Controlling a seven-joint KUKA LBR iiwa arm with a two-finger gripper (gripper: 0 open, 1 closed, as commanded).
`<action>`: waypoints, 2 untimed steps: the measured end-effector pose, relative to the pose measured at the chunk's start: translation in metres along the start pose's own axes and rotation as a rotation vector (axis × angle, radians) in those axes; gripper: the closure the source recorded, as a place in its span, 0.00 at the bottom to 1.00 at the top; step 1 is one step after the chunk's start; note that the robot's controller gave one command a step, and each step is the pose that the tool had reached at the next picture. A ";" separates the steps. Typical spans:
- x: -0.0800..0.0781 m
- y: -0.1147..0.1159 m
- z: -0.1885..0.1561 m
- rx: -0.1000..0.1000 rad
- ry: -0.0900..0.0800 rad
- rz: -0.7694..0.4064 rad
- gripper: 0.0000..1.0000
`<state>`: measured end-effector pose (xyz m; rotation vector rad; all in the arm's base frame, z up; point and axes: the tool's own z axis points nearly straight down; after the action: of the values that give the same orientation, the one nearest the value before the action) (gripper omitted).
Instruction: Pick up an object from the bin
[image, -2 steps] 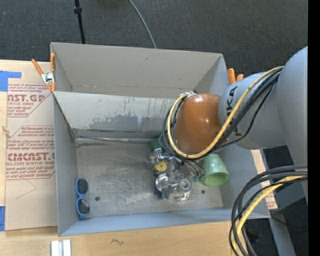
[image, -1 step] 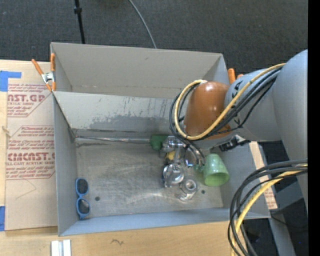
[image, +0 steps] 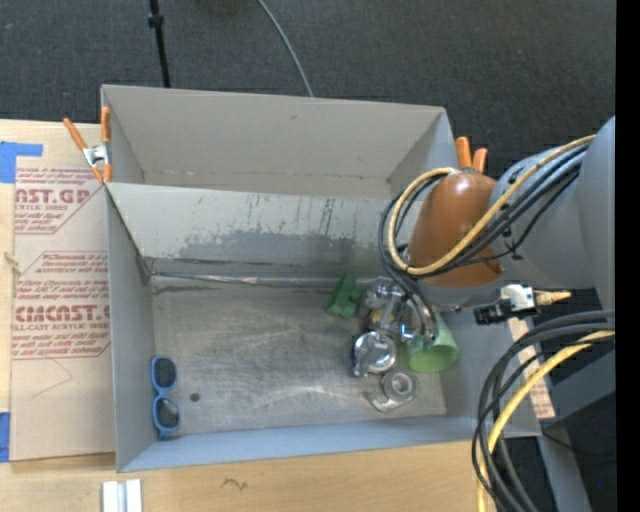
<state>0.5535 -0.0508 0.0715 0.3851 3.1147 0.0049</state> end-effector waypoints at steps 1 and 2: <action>0.034 -0.048 -0.011 0.004 0.004 -0.005 0.00; 0.044 -0.026 -0.002 0.005 -0.008 0.016 0.00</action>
Offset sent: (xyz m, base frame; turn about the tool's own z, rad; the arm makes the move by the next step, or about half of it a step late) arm -0.0431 -0.0371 0.0103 -0.0079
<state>0.5048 -0.0655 0.0736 0.4092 3.1043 -0.0038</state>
